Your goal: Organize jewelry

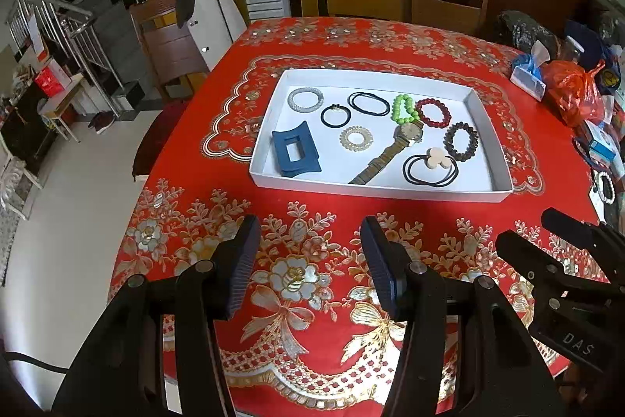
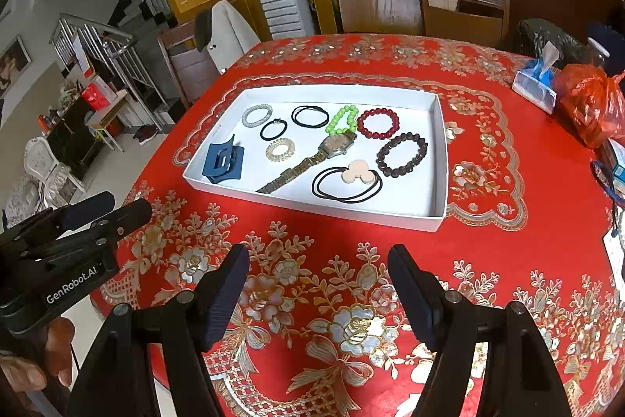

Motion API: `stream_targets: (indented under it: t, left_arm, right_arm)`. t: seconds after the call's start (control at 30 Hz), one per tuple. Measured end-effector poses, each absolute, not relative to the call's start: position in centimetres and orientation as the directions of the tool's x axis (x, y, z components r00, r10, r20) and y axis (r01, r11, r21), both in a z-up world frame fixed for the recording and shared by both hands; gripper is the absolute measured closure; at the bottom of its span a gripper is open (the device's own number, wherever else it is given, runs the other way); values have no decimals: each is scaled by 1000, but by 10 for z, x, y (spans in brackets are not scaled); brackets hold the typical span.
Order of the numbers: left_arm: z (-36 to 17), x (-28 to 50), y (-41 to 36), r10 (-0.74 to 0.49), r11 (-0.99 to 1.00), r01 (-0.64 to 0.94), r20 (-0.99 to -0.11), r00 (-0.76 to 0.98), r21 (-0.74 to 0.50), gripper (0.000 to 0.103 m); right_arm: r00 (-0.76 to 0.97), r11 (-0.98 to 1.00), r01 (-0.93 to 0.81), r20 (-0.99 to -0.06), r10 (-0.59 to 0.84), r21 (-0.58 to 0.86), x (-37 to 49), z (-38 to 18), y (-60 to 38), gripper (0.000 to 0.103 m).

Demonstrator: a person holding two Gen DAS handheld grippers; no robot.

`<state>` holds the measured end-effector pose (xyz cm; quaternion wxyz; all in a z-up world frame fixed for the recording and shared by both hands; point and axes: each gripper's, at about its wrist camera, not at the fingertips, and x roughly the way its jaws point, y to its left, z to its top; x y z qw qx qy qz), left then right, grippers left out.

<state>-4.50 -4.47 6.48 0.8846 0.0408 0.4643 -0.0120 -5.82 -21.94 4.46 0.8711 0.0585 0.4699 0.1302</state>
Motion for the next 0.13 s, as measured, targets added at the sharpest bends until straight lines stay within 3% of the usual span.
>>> stream_targets:
  t: [0.13]
  left_arm:
    - [61, -42, -43, 10, 997, 60, -827, 563, 53, 50]
  right_arm:
    - [520, 960, -170, -807, 280, 224, -57, 41, -222, 32]
